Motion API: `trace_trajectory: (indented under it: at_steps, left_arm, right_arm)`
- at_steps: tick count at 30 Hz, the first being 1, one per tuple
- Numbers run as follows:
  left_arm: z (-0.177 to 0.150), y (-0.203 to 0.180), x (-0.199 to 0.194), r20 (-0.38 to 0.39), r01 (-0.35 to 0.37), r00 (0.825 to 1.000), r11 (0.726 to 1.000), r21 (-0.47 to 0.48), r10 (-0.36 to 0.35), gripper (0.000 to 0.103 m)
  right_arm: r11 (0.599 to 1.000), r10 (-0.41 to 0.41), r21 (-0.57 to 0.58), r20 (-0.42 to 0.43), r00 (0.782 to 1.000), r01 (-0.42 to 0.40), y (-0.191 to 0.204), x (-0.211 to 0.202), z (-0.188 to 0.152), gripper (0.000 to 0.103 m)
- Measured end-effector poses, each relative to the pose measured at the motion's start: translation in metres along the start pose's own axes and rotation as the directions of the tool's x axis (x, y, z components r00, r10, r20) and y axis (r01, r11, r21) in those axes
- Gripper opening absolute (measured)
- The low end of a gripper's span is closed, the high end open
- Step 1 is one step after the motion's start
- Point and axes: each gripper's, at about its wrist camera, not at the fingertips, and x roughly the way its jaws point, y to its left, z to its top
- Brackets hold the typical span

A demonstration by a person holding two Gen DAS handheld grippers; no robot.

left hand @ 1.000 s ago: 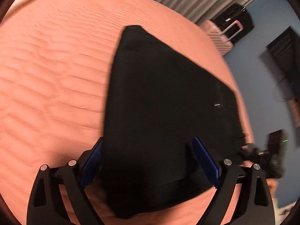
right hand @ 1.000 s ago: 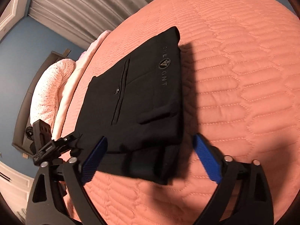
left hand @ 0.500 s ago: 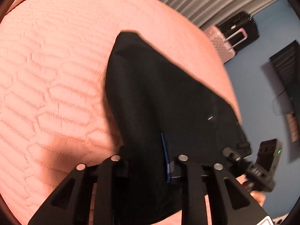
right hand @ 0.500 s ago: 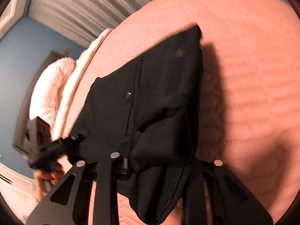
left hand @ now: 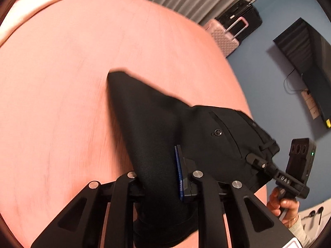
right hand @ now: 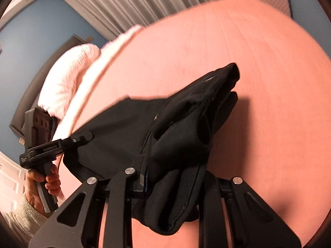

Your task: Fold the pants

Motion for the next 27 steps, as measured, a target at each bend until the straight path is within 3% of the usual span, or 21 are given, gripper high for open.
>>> trace_trajectory:
  at_steps: [3, 4, 5, 7, 9, 10, 12, 14, 16, 17, 19, 22, 24, 27]
  left_arm:
    - [-0.036, 0.011, 0.006, -0.017, -0.059, 0.998, 0.998, -0.012, 0.059, 0.018]
    - [-0.041, 0.013, 0.012, -0.029, -0.091, 0.995, 0.996, -0.004, 0.091, 0.026]
    - [-0.048, 0.014, 0.017, -0.026, -0.173, 0.985, 0.985, 0.017, 0.173, 0.038]
    - [-0.053, 0.011, 0.016, -0.013, -0.235, 0.972, 0.971, 0.040, 0.236, 0.042]
    - [-0.053, -0.003, 0.005, 0.020, -0.327, 0.945, 0.940, 0.094, 0.326, 0.042]
    - [-0.054, -0.014, -0.006, 0.059, -0.421, 0.907, 0.896, 0.139, 0.417, 0.042]
    - [-0.062, -0.019, -0.029, 0.126, -0.524, 0.852, 0.834, 0.176, 0.509, 0.040]
    - [-0.066, -0.036, -0.051, 0.169, -0.569, 0.822, 0.802, 0.184, 0.544, 0.040]
    - [-0.072, -0.056, -0.066, 0.205, -0.590, 0.806, 0.780, 0.207, 0.555, 0.040]
    - [-0.077, -0.070, -0.074, 0.232, -0.615, 0.787, 0.757, 0.220, 0.572, 0.041]
    - [-0.086, -0.093, -0.085, 0.265, -0.623, 0.780, 0.744, 0.242, 0.567, 0.045]
    - [-0.094, -0.120, -0.087, 0.281, -0.614, 0.786, 0.751, 0.243, 0.551, 0.047]
    - [-0.097, -0.133, -0.090, 0.280, -0.605, 0.792, 0.757, 0.246, 0.542, 0.047]
    - [-0.111, -0.147, -0.099, 0.304, -0.619, 0.780, 0.743, 0.253, 0.547, 0.047]
  right_arm:
    - [0.997, -0.015, 0.071, -0.041, 0.999, 0.018, -0.016, 0.010, -0.043, 0.023]
    - [0.996, -0.020, 0.090, -0.053, 0.998, 0.025, -0.021, 0.013, -0.050, 0.030]
    - [0.994, -0.038, 0.100, -0.046, 0.998, 0.043, -0.025, 0.012, -0.055, 0.037]
    - [0.991, -0.057, 0.119, -0.030, 0.998, 0.060, -0.027, 0.001, -0.057, 0.039]
    - [0.984, -0.153, 0.089, -0.013, 0.988, 0.154, -0.022, -0.025, -0.063, 0.045]
    - [0.981, -0.183, 0.067, 0.001, 0.983, 0.182, -0.017, -0.032, -0.062, 0.045]
    - [0.958, -0.288, 0.023, 0.049, 0.956, 0.287, -0.002, -0.059, -0.066, 0.046]
    - [0.937, -0.346, -0.021, 0.099, 0.933, 0.349, 0.019, -0.082, -0.070, 0.047]
    - [0.925, -0.369, -0.036, 0.163, 0.915, 0.379, 0.045, -0.103, -0.075, 0.049]
    - [0.921, -0.375, -0.036, 0.186, 0.908, 0.387, 0.061, -0.104, -0.071, 0.050]
    - [0.911, -0.392, -0.037, 0.237, 0.889, 0.412, 0.085, -0.113, -0.070, 0.054]
    - [0.887, -0.429, -0.038, 0.295, 0.854, 0.459, 0.113, -0.122, -0.075, 0.055]
    - [0.882, -0.442, -0.020, 0.309, 0.842, 0.470, 0.116, -0.129, -0.078, 0.062]
    - [0.878, -0.456, 0.008, 0.320, 0.830, 0.479, 0.123, -0.138, -0.082, 0.063]
